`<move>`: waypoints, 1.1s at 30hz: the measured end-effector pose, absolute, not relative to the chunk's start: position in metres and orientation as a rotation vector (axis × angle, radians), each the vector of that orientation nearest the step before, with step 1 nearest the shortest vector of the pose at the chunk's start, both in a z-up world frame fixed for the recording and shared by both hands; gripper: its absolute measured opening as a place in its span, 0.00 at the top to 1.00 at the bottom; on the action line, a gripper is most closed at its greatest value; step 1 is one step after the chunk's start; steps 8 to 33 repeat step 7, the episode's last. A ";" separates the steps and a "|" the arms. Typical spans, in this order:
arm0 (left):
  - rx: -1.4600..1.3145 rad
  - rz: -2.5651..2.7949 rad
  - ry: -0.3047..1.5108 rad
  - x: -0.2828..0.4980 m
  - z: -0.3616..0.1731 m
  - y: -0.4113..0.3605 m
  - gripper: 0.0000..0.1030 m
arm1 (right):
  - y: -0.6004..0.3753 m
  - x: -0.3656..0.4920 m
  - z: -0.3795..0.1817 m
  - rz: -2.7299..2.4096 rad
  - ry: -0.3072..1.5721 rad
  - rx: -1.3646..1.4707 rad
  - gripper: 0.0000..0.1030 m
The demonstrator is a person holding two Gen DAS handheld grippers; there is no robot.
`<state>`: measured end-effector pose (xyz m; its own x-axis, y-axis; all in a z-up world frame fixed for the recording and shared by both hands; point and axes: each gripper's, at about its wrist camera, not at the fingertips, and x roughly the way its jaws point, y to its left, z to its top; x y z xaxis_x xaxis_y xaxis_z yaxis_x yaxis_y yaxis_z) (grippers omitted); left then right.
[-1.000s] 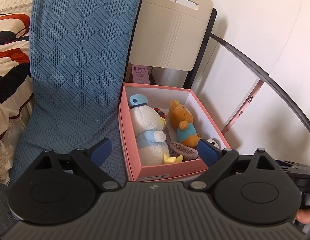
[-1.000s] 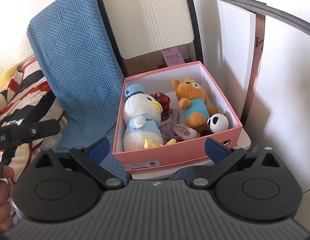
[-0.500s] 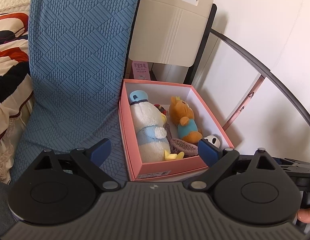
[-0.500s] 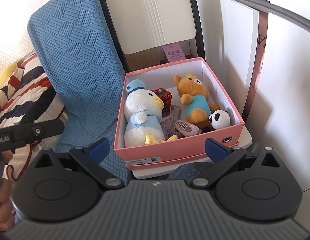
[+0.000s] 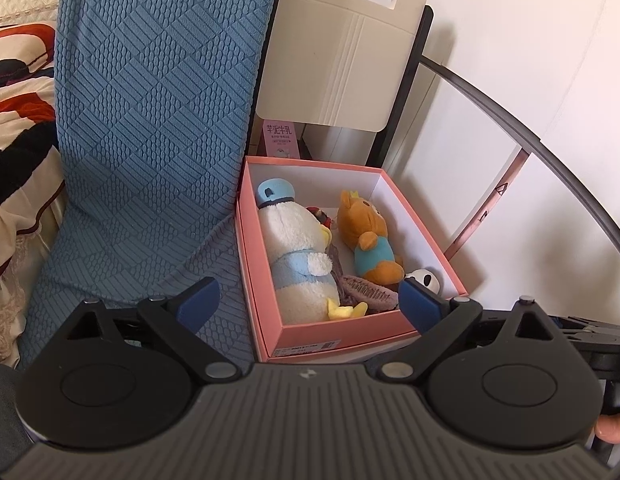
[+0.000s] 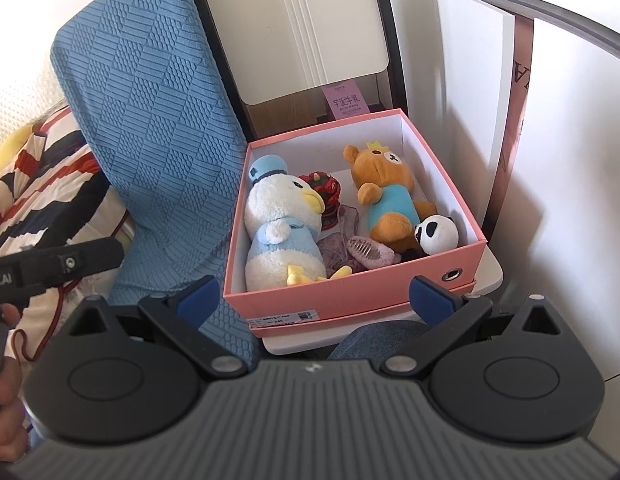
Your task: Organize objects
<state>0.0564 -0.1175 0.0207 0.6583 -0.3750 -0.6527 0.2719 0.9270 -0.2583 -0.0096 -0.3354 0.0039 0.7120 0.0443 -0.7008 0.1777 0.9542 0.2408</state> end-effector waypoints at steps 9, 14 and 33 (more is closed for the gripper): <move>-0.132 -0.370 0.764 0.054 0.022 -0.118 0.05 | -0.333 -0.009 0.001 -0.064 0.787 0.305 0.00; -0.132 -0.370 0.764 0.054 0.022 -0.118 0.05 | -0.333 -0.009 0.001 -0.064 0.787 0.305 0.00; -0.132 -0.370 0.764 0.054 0.022 -0.118 0.05 | -0.333 -0.009 0.001 -0.064 0.787 0.305 0.00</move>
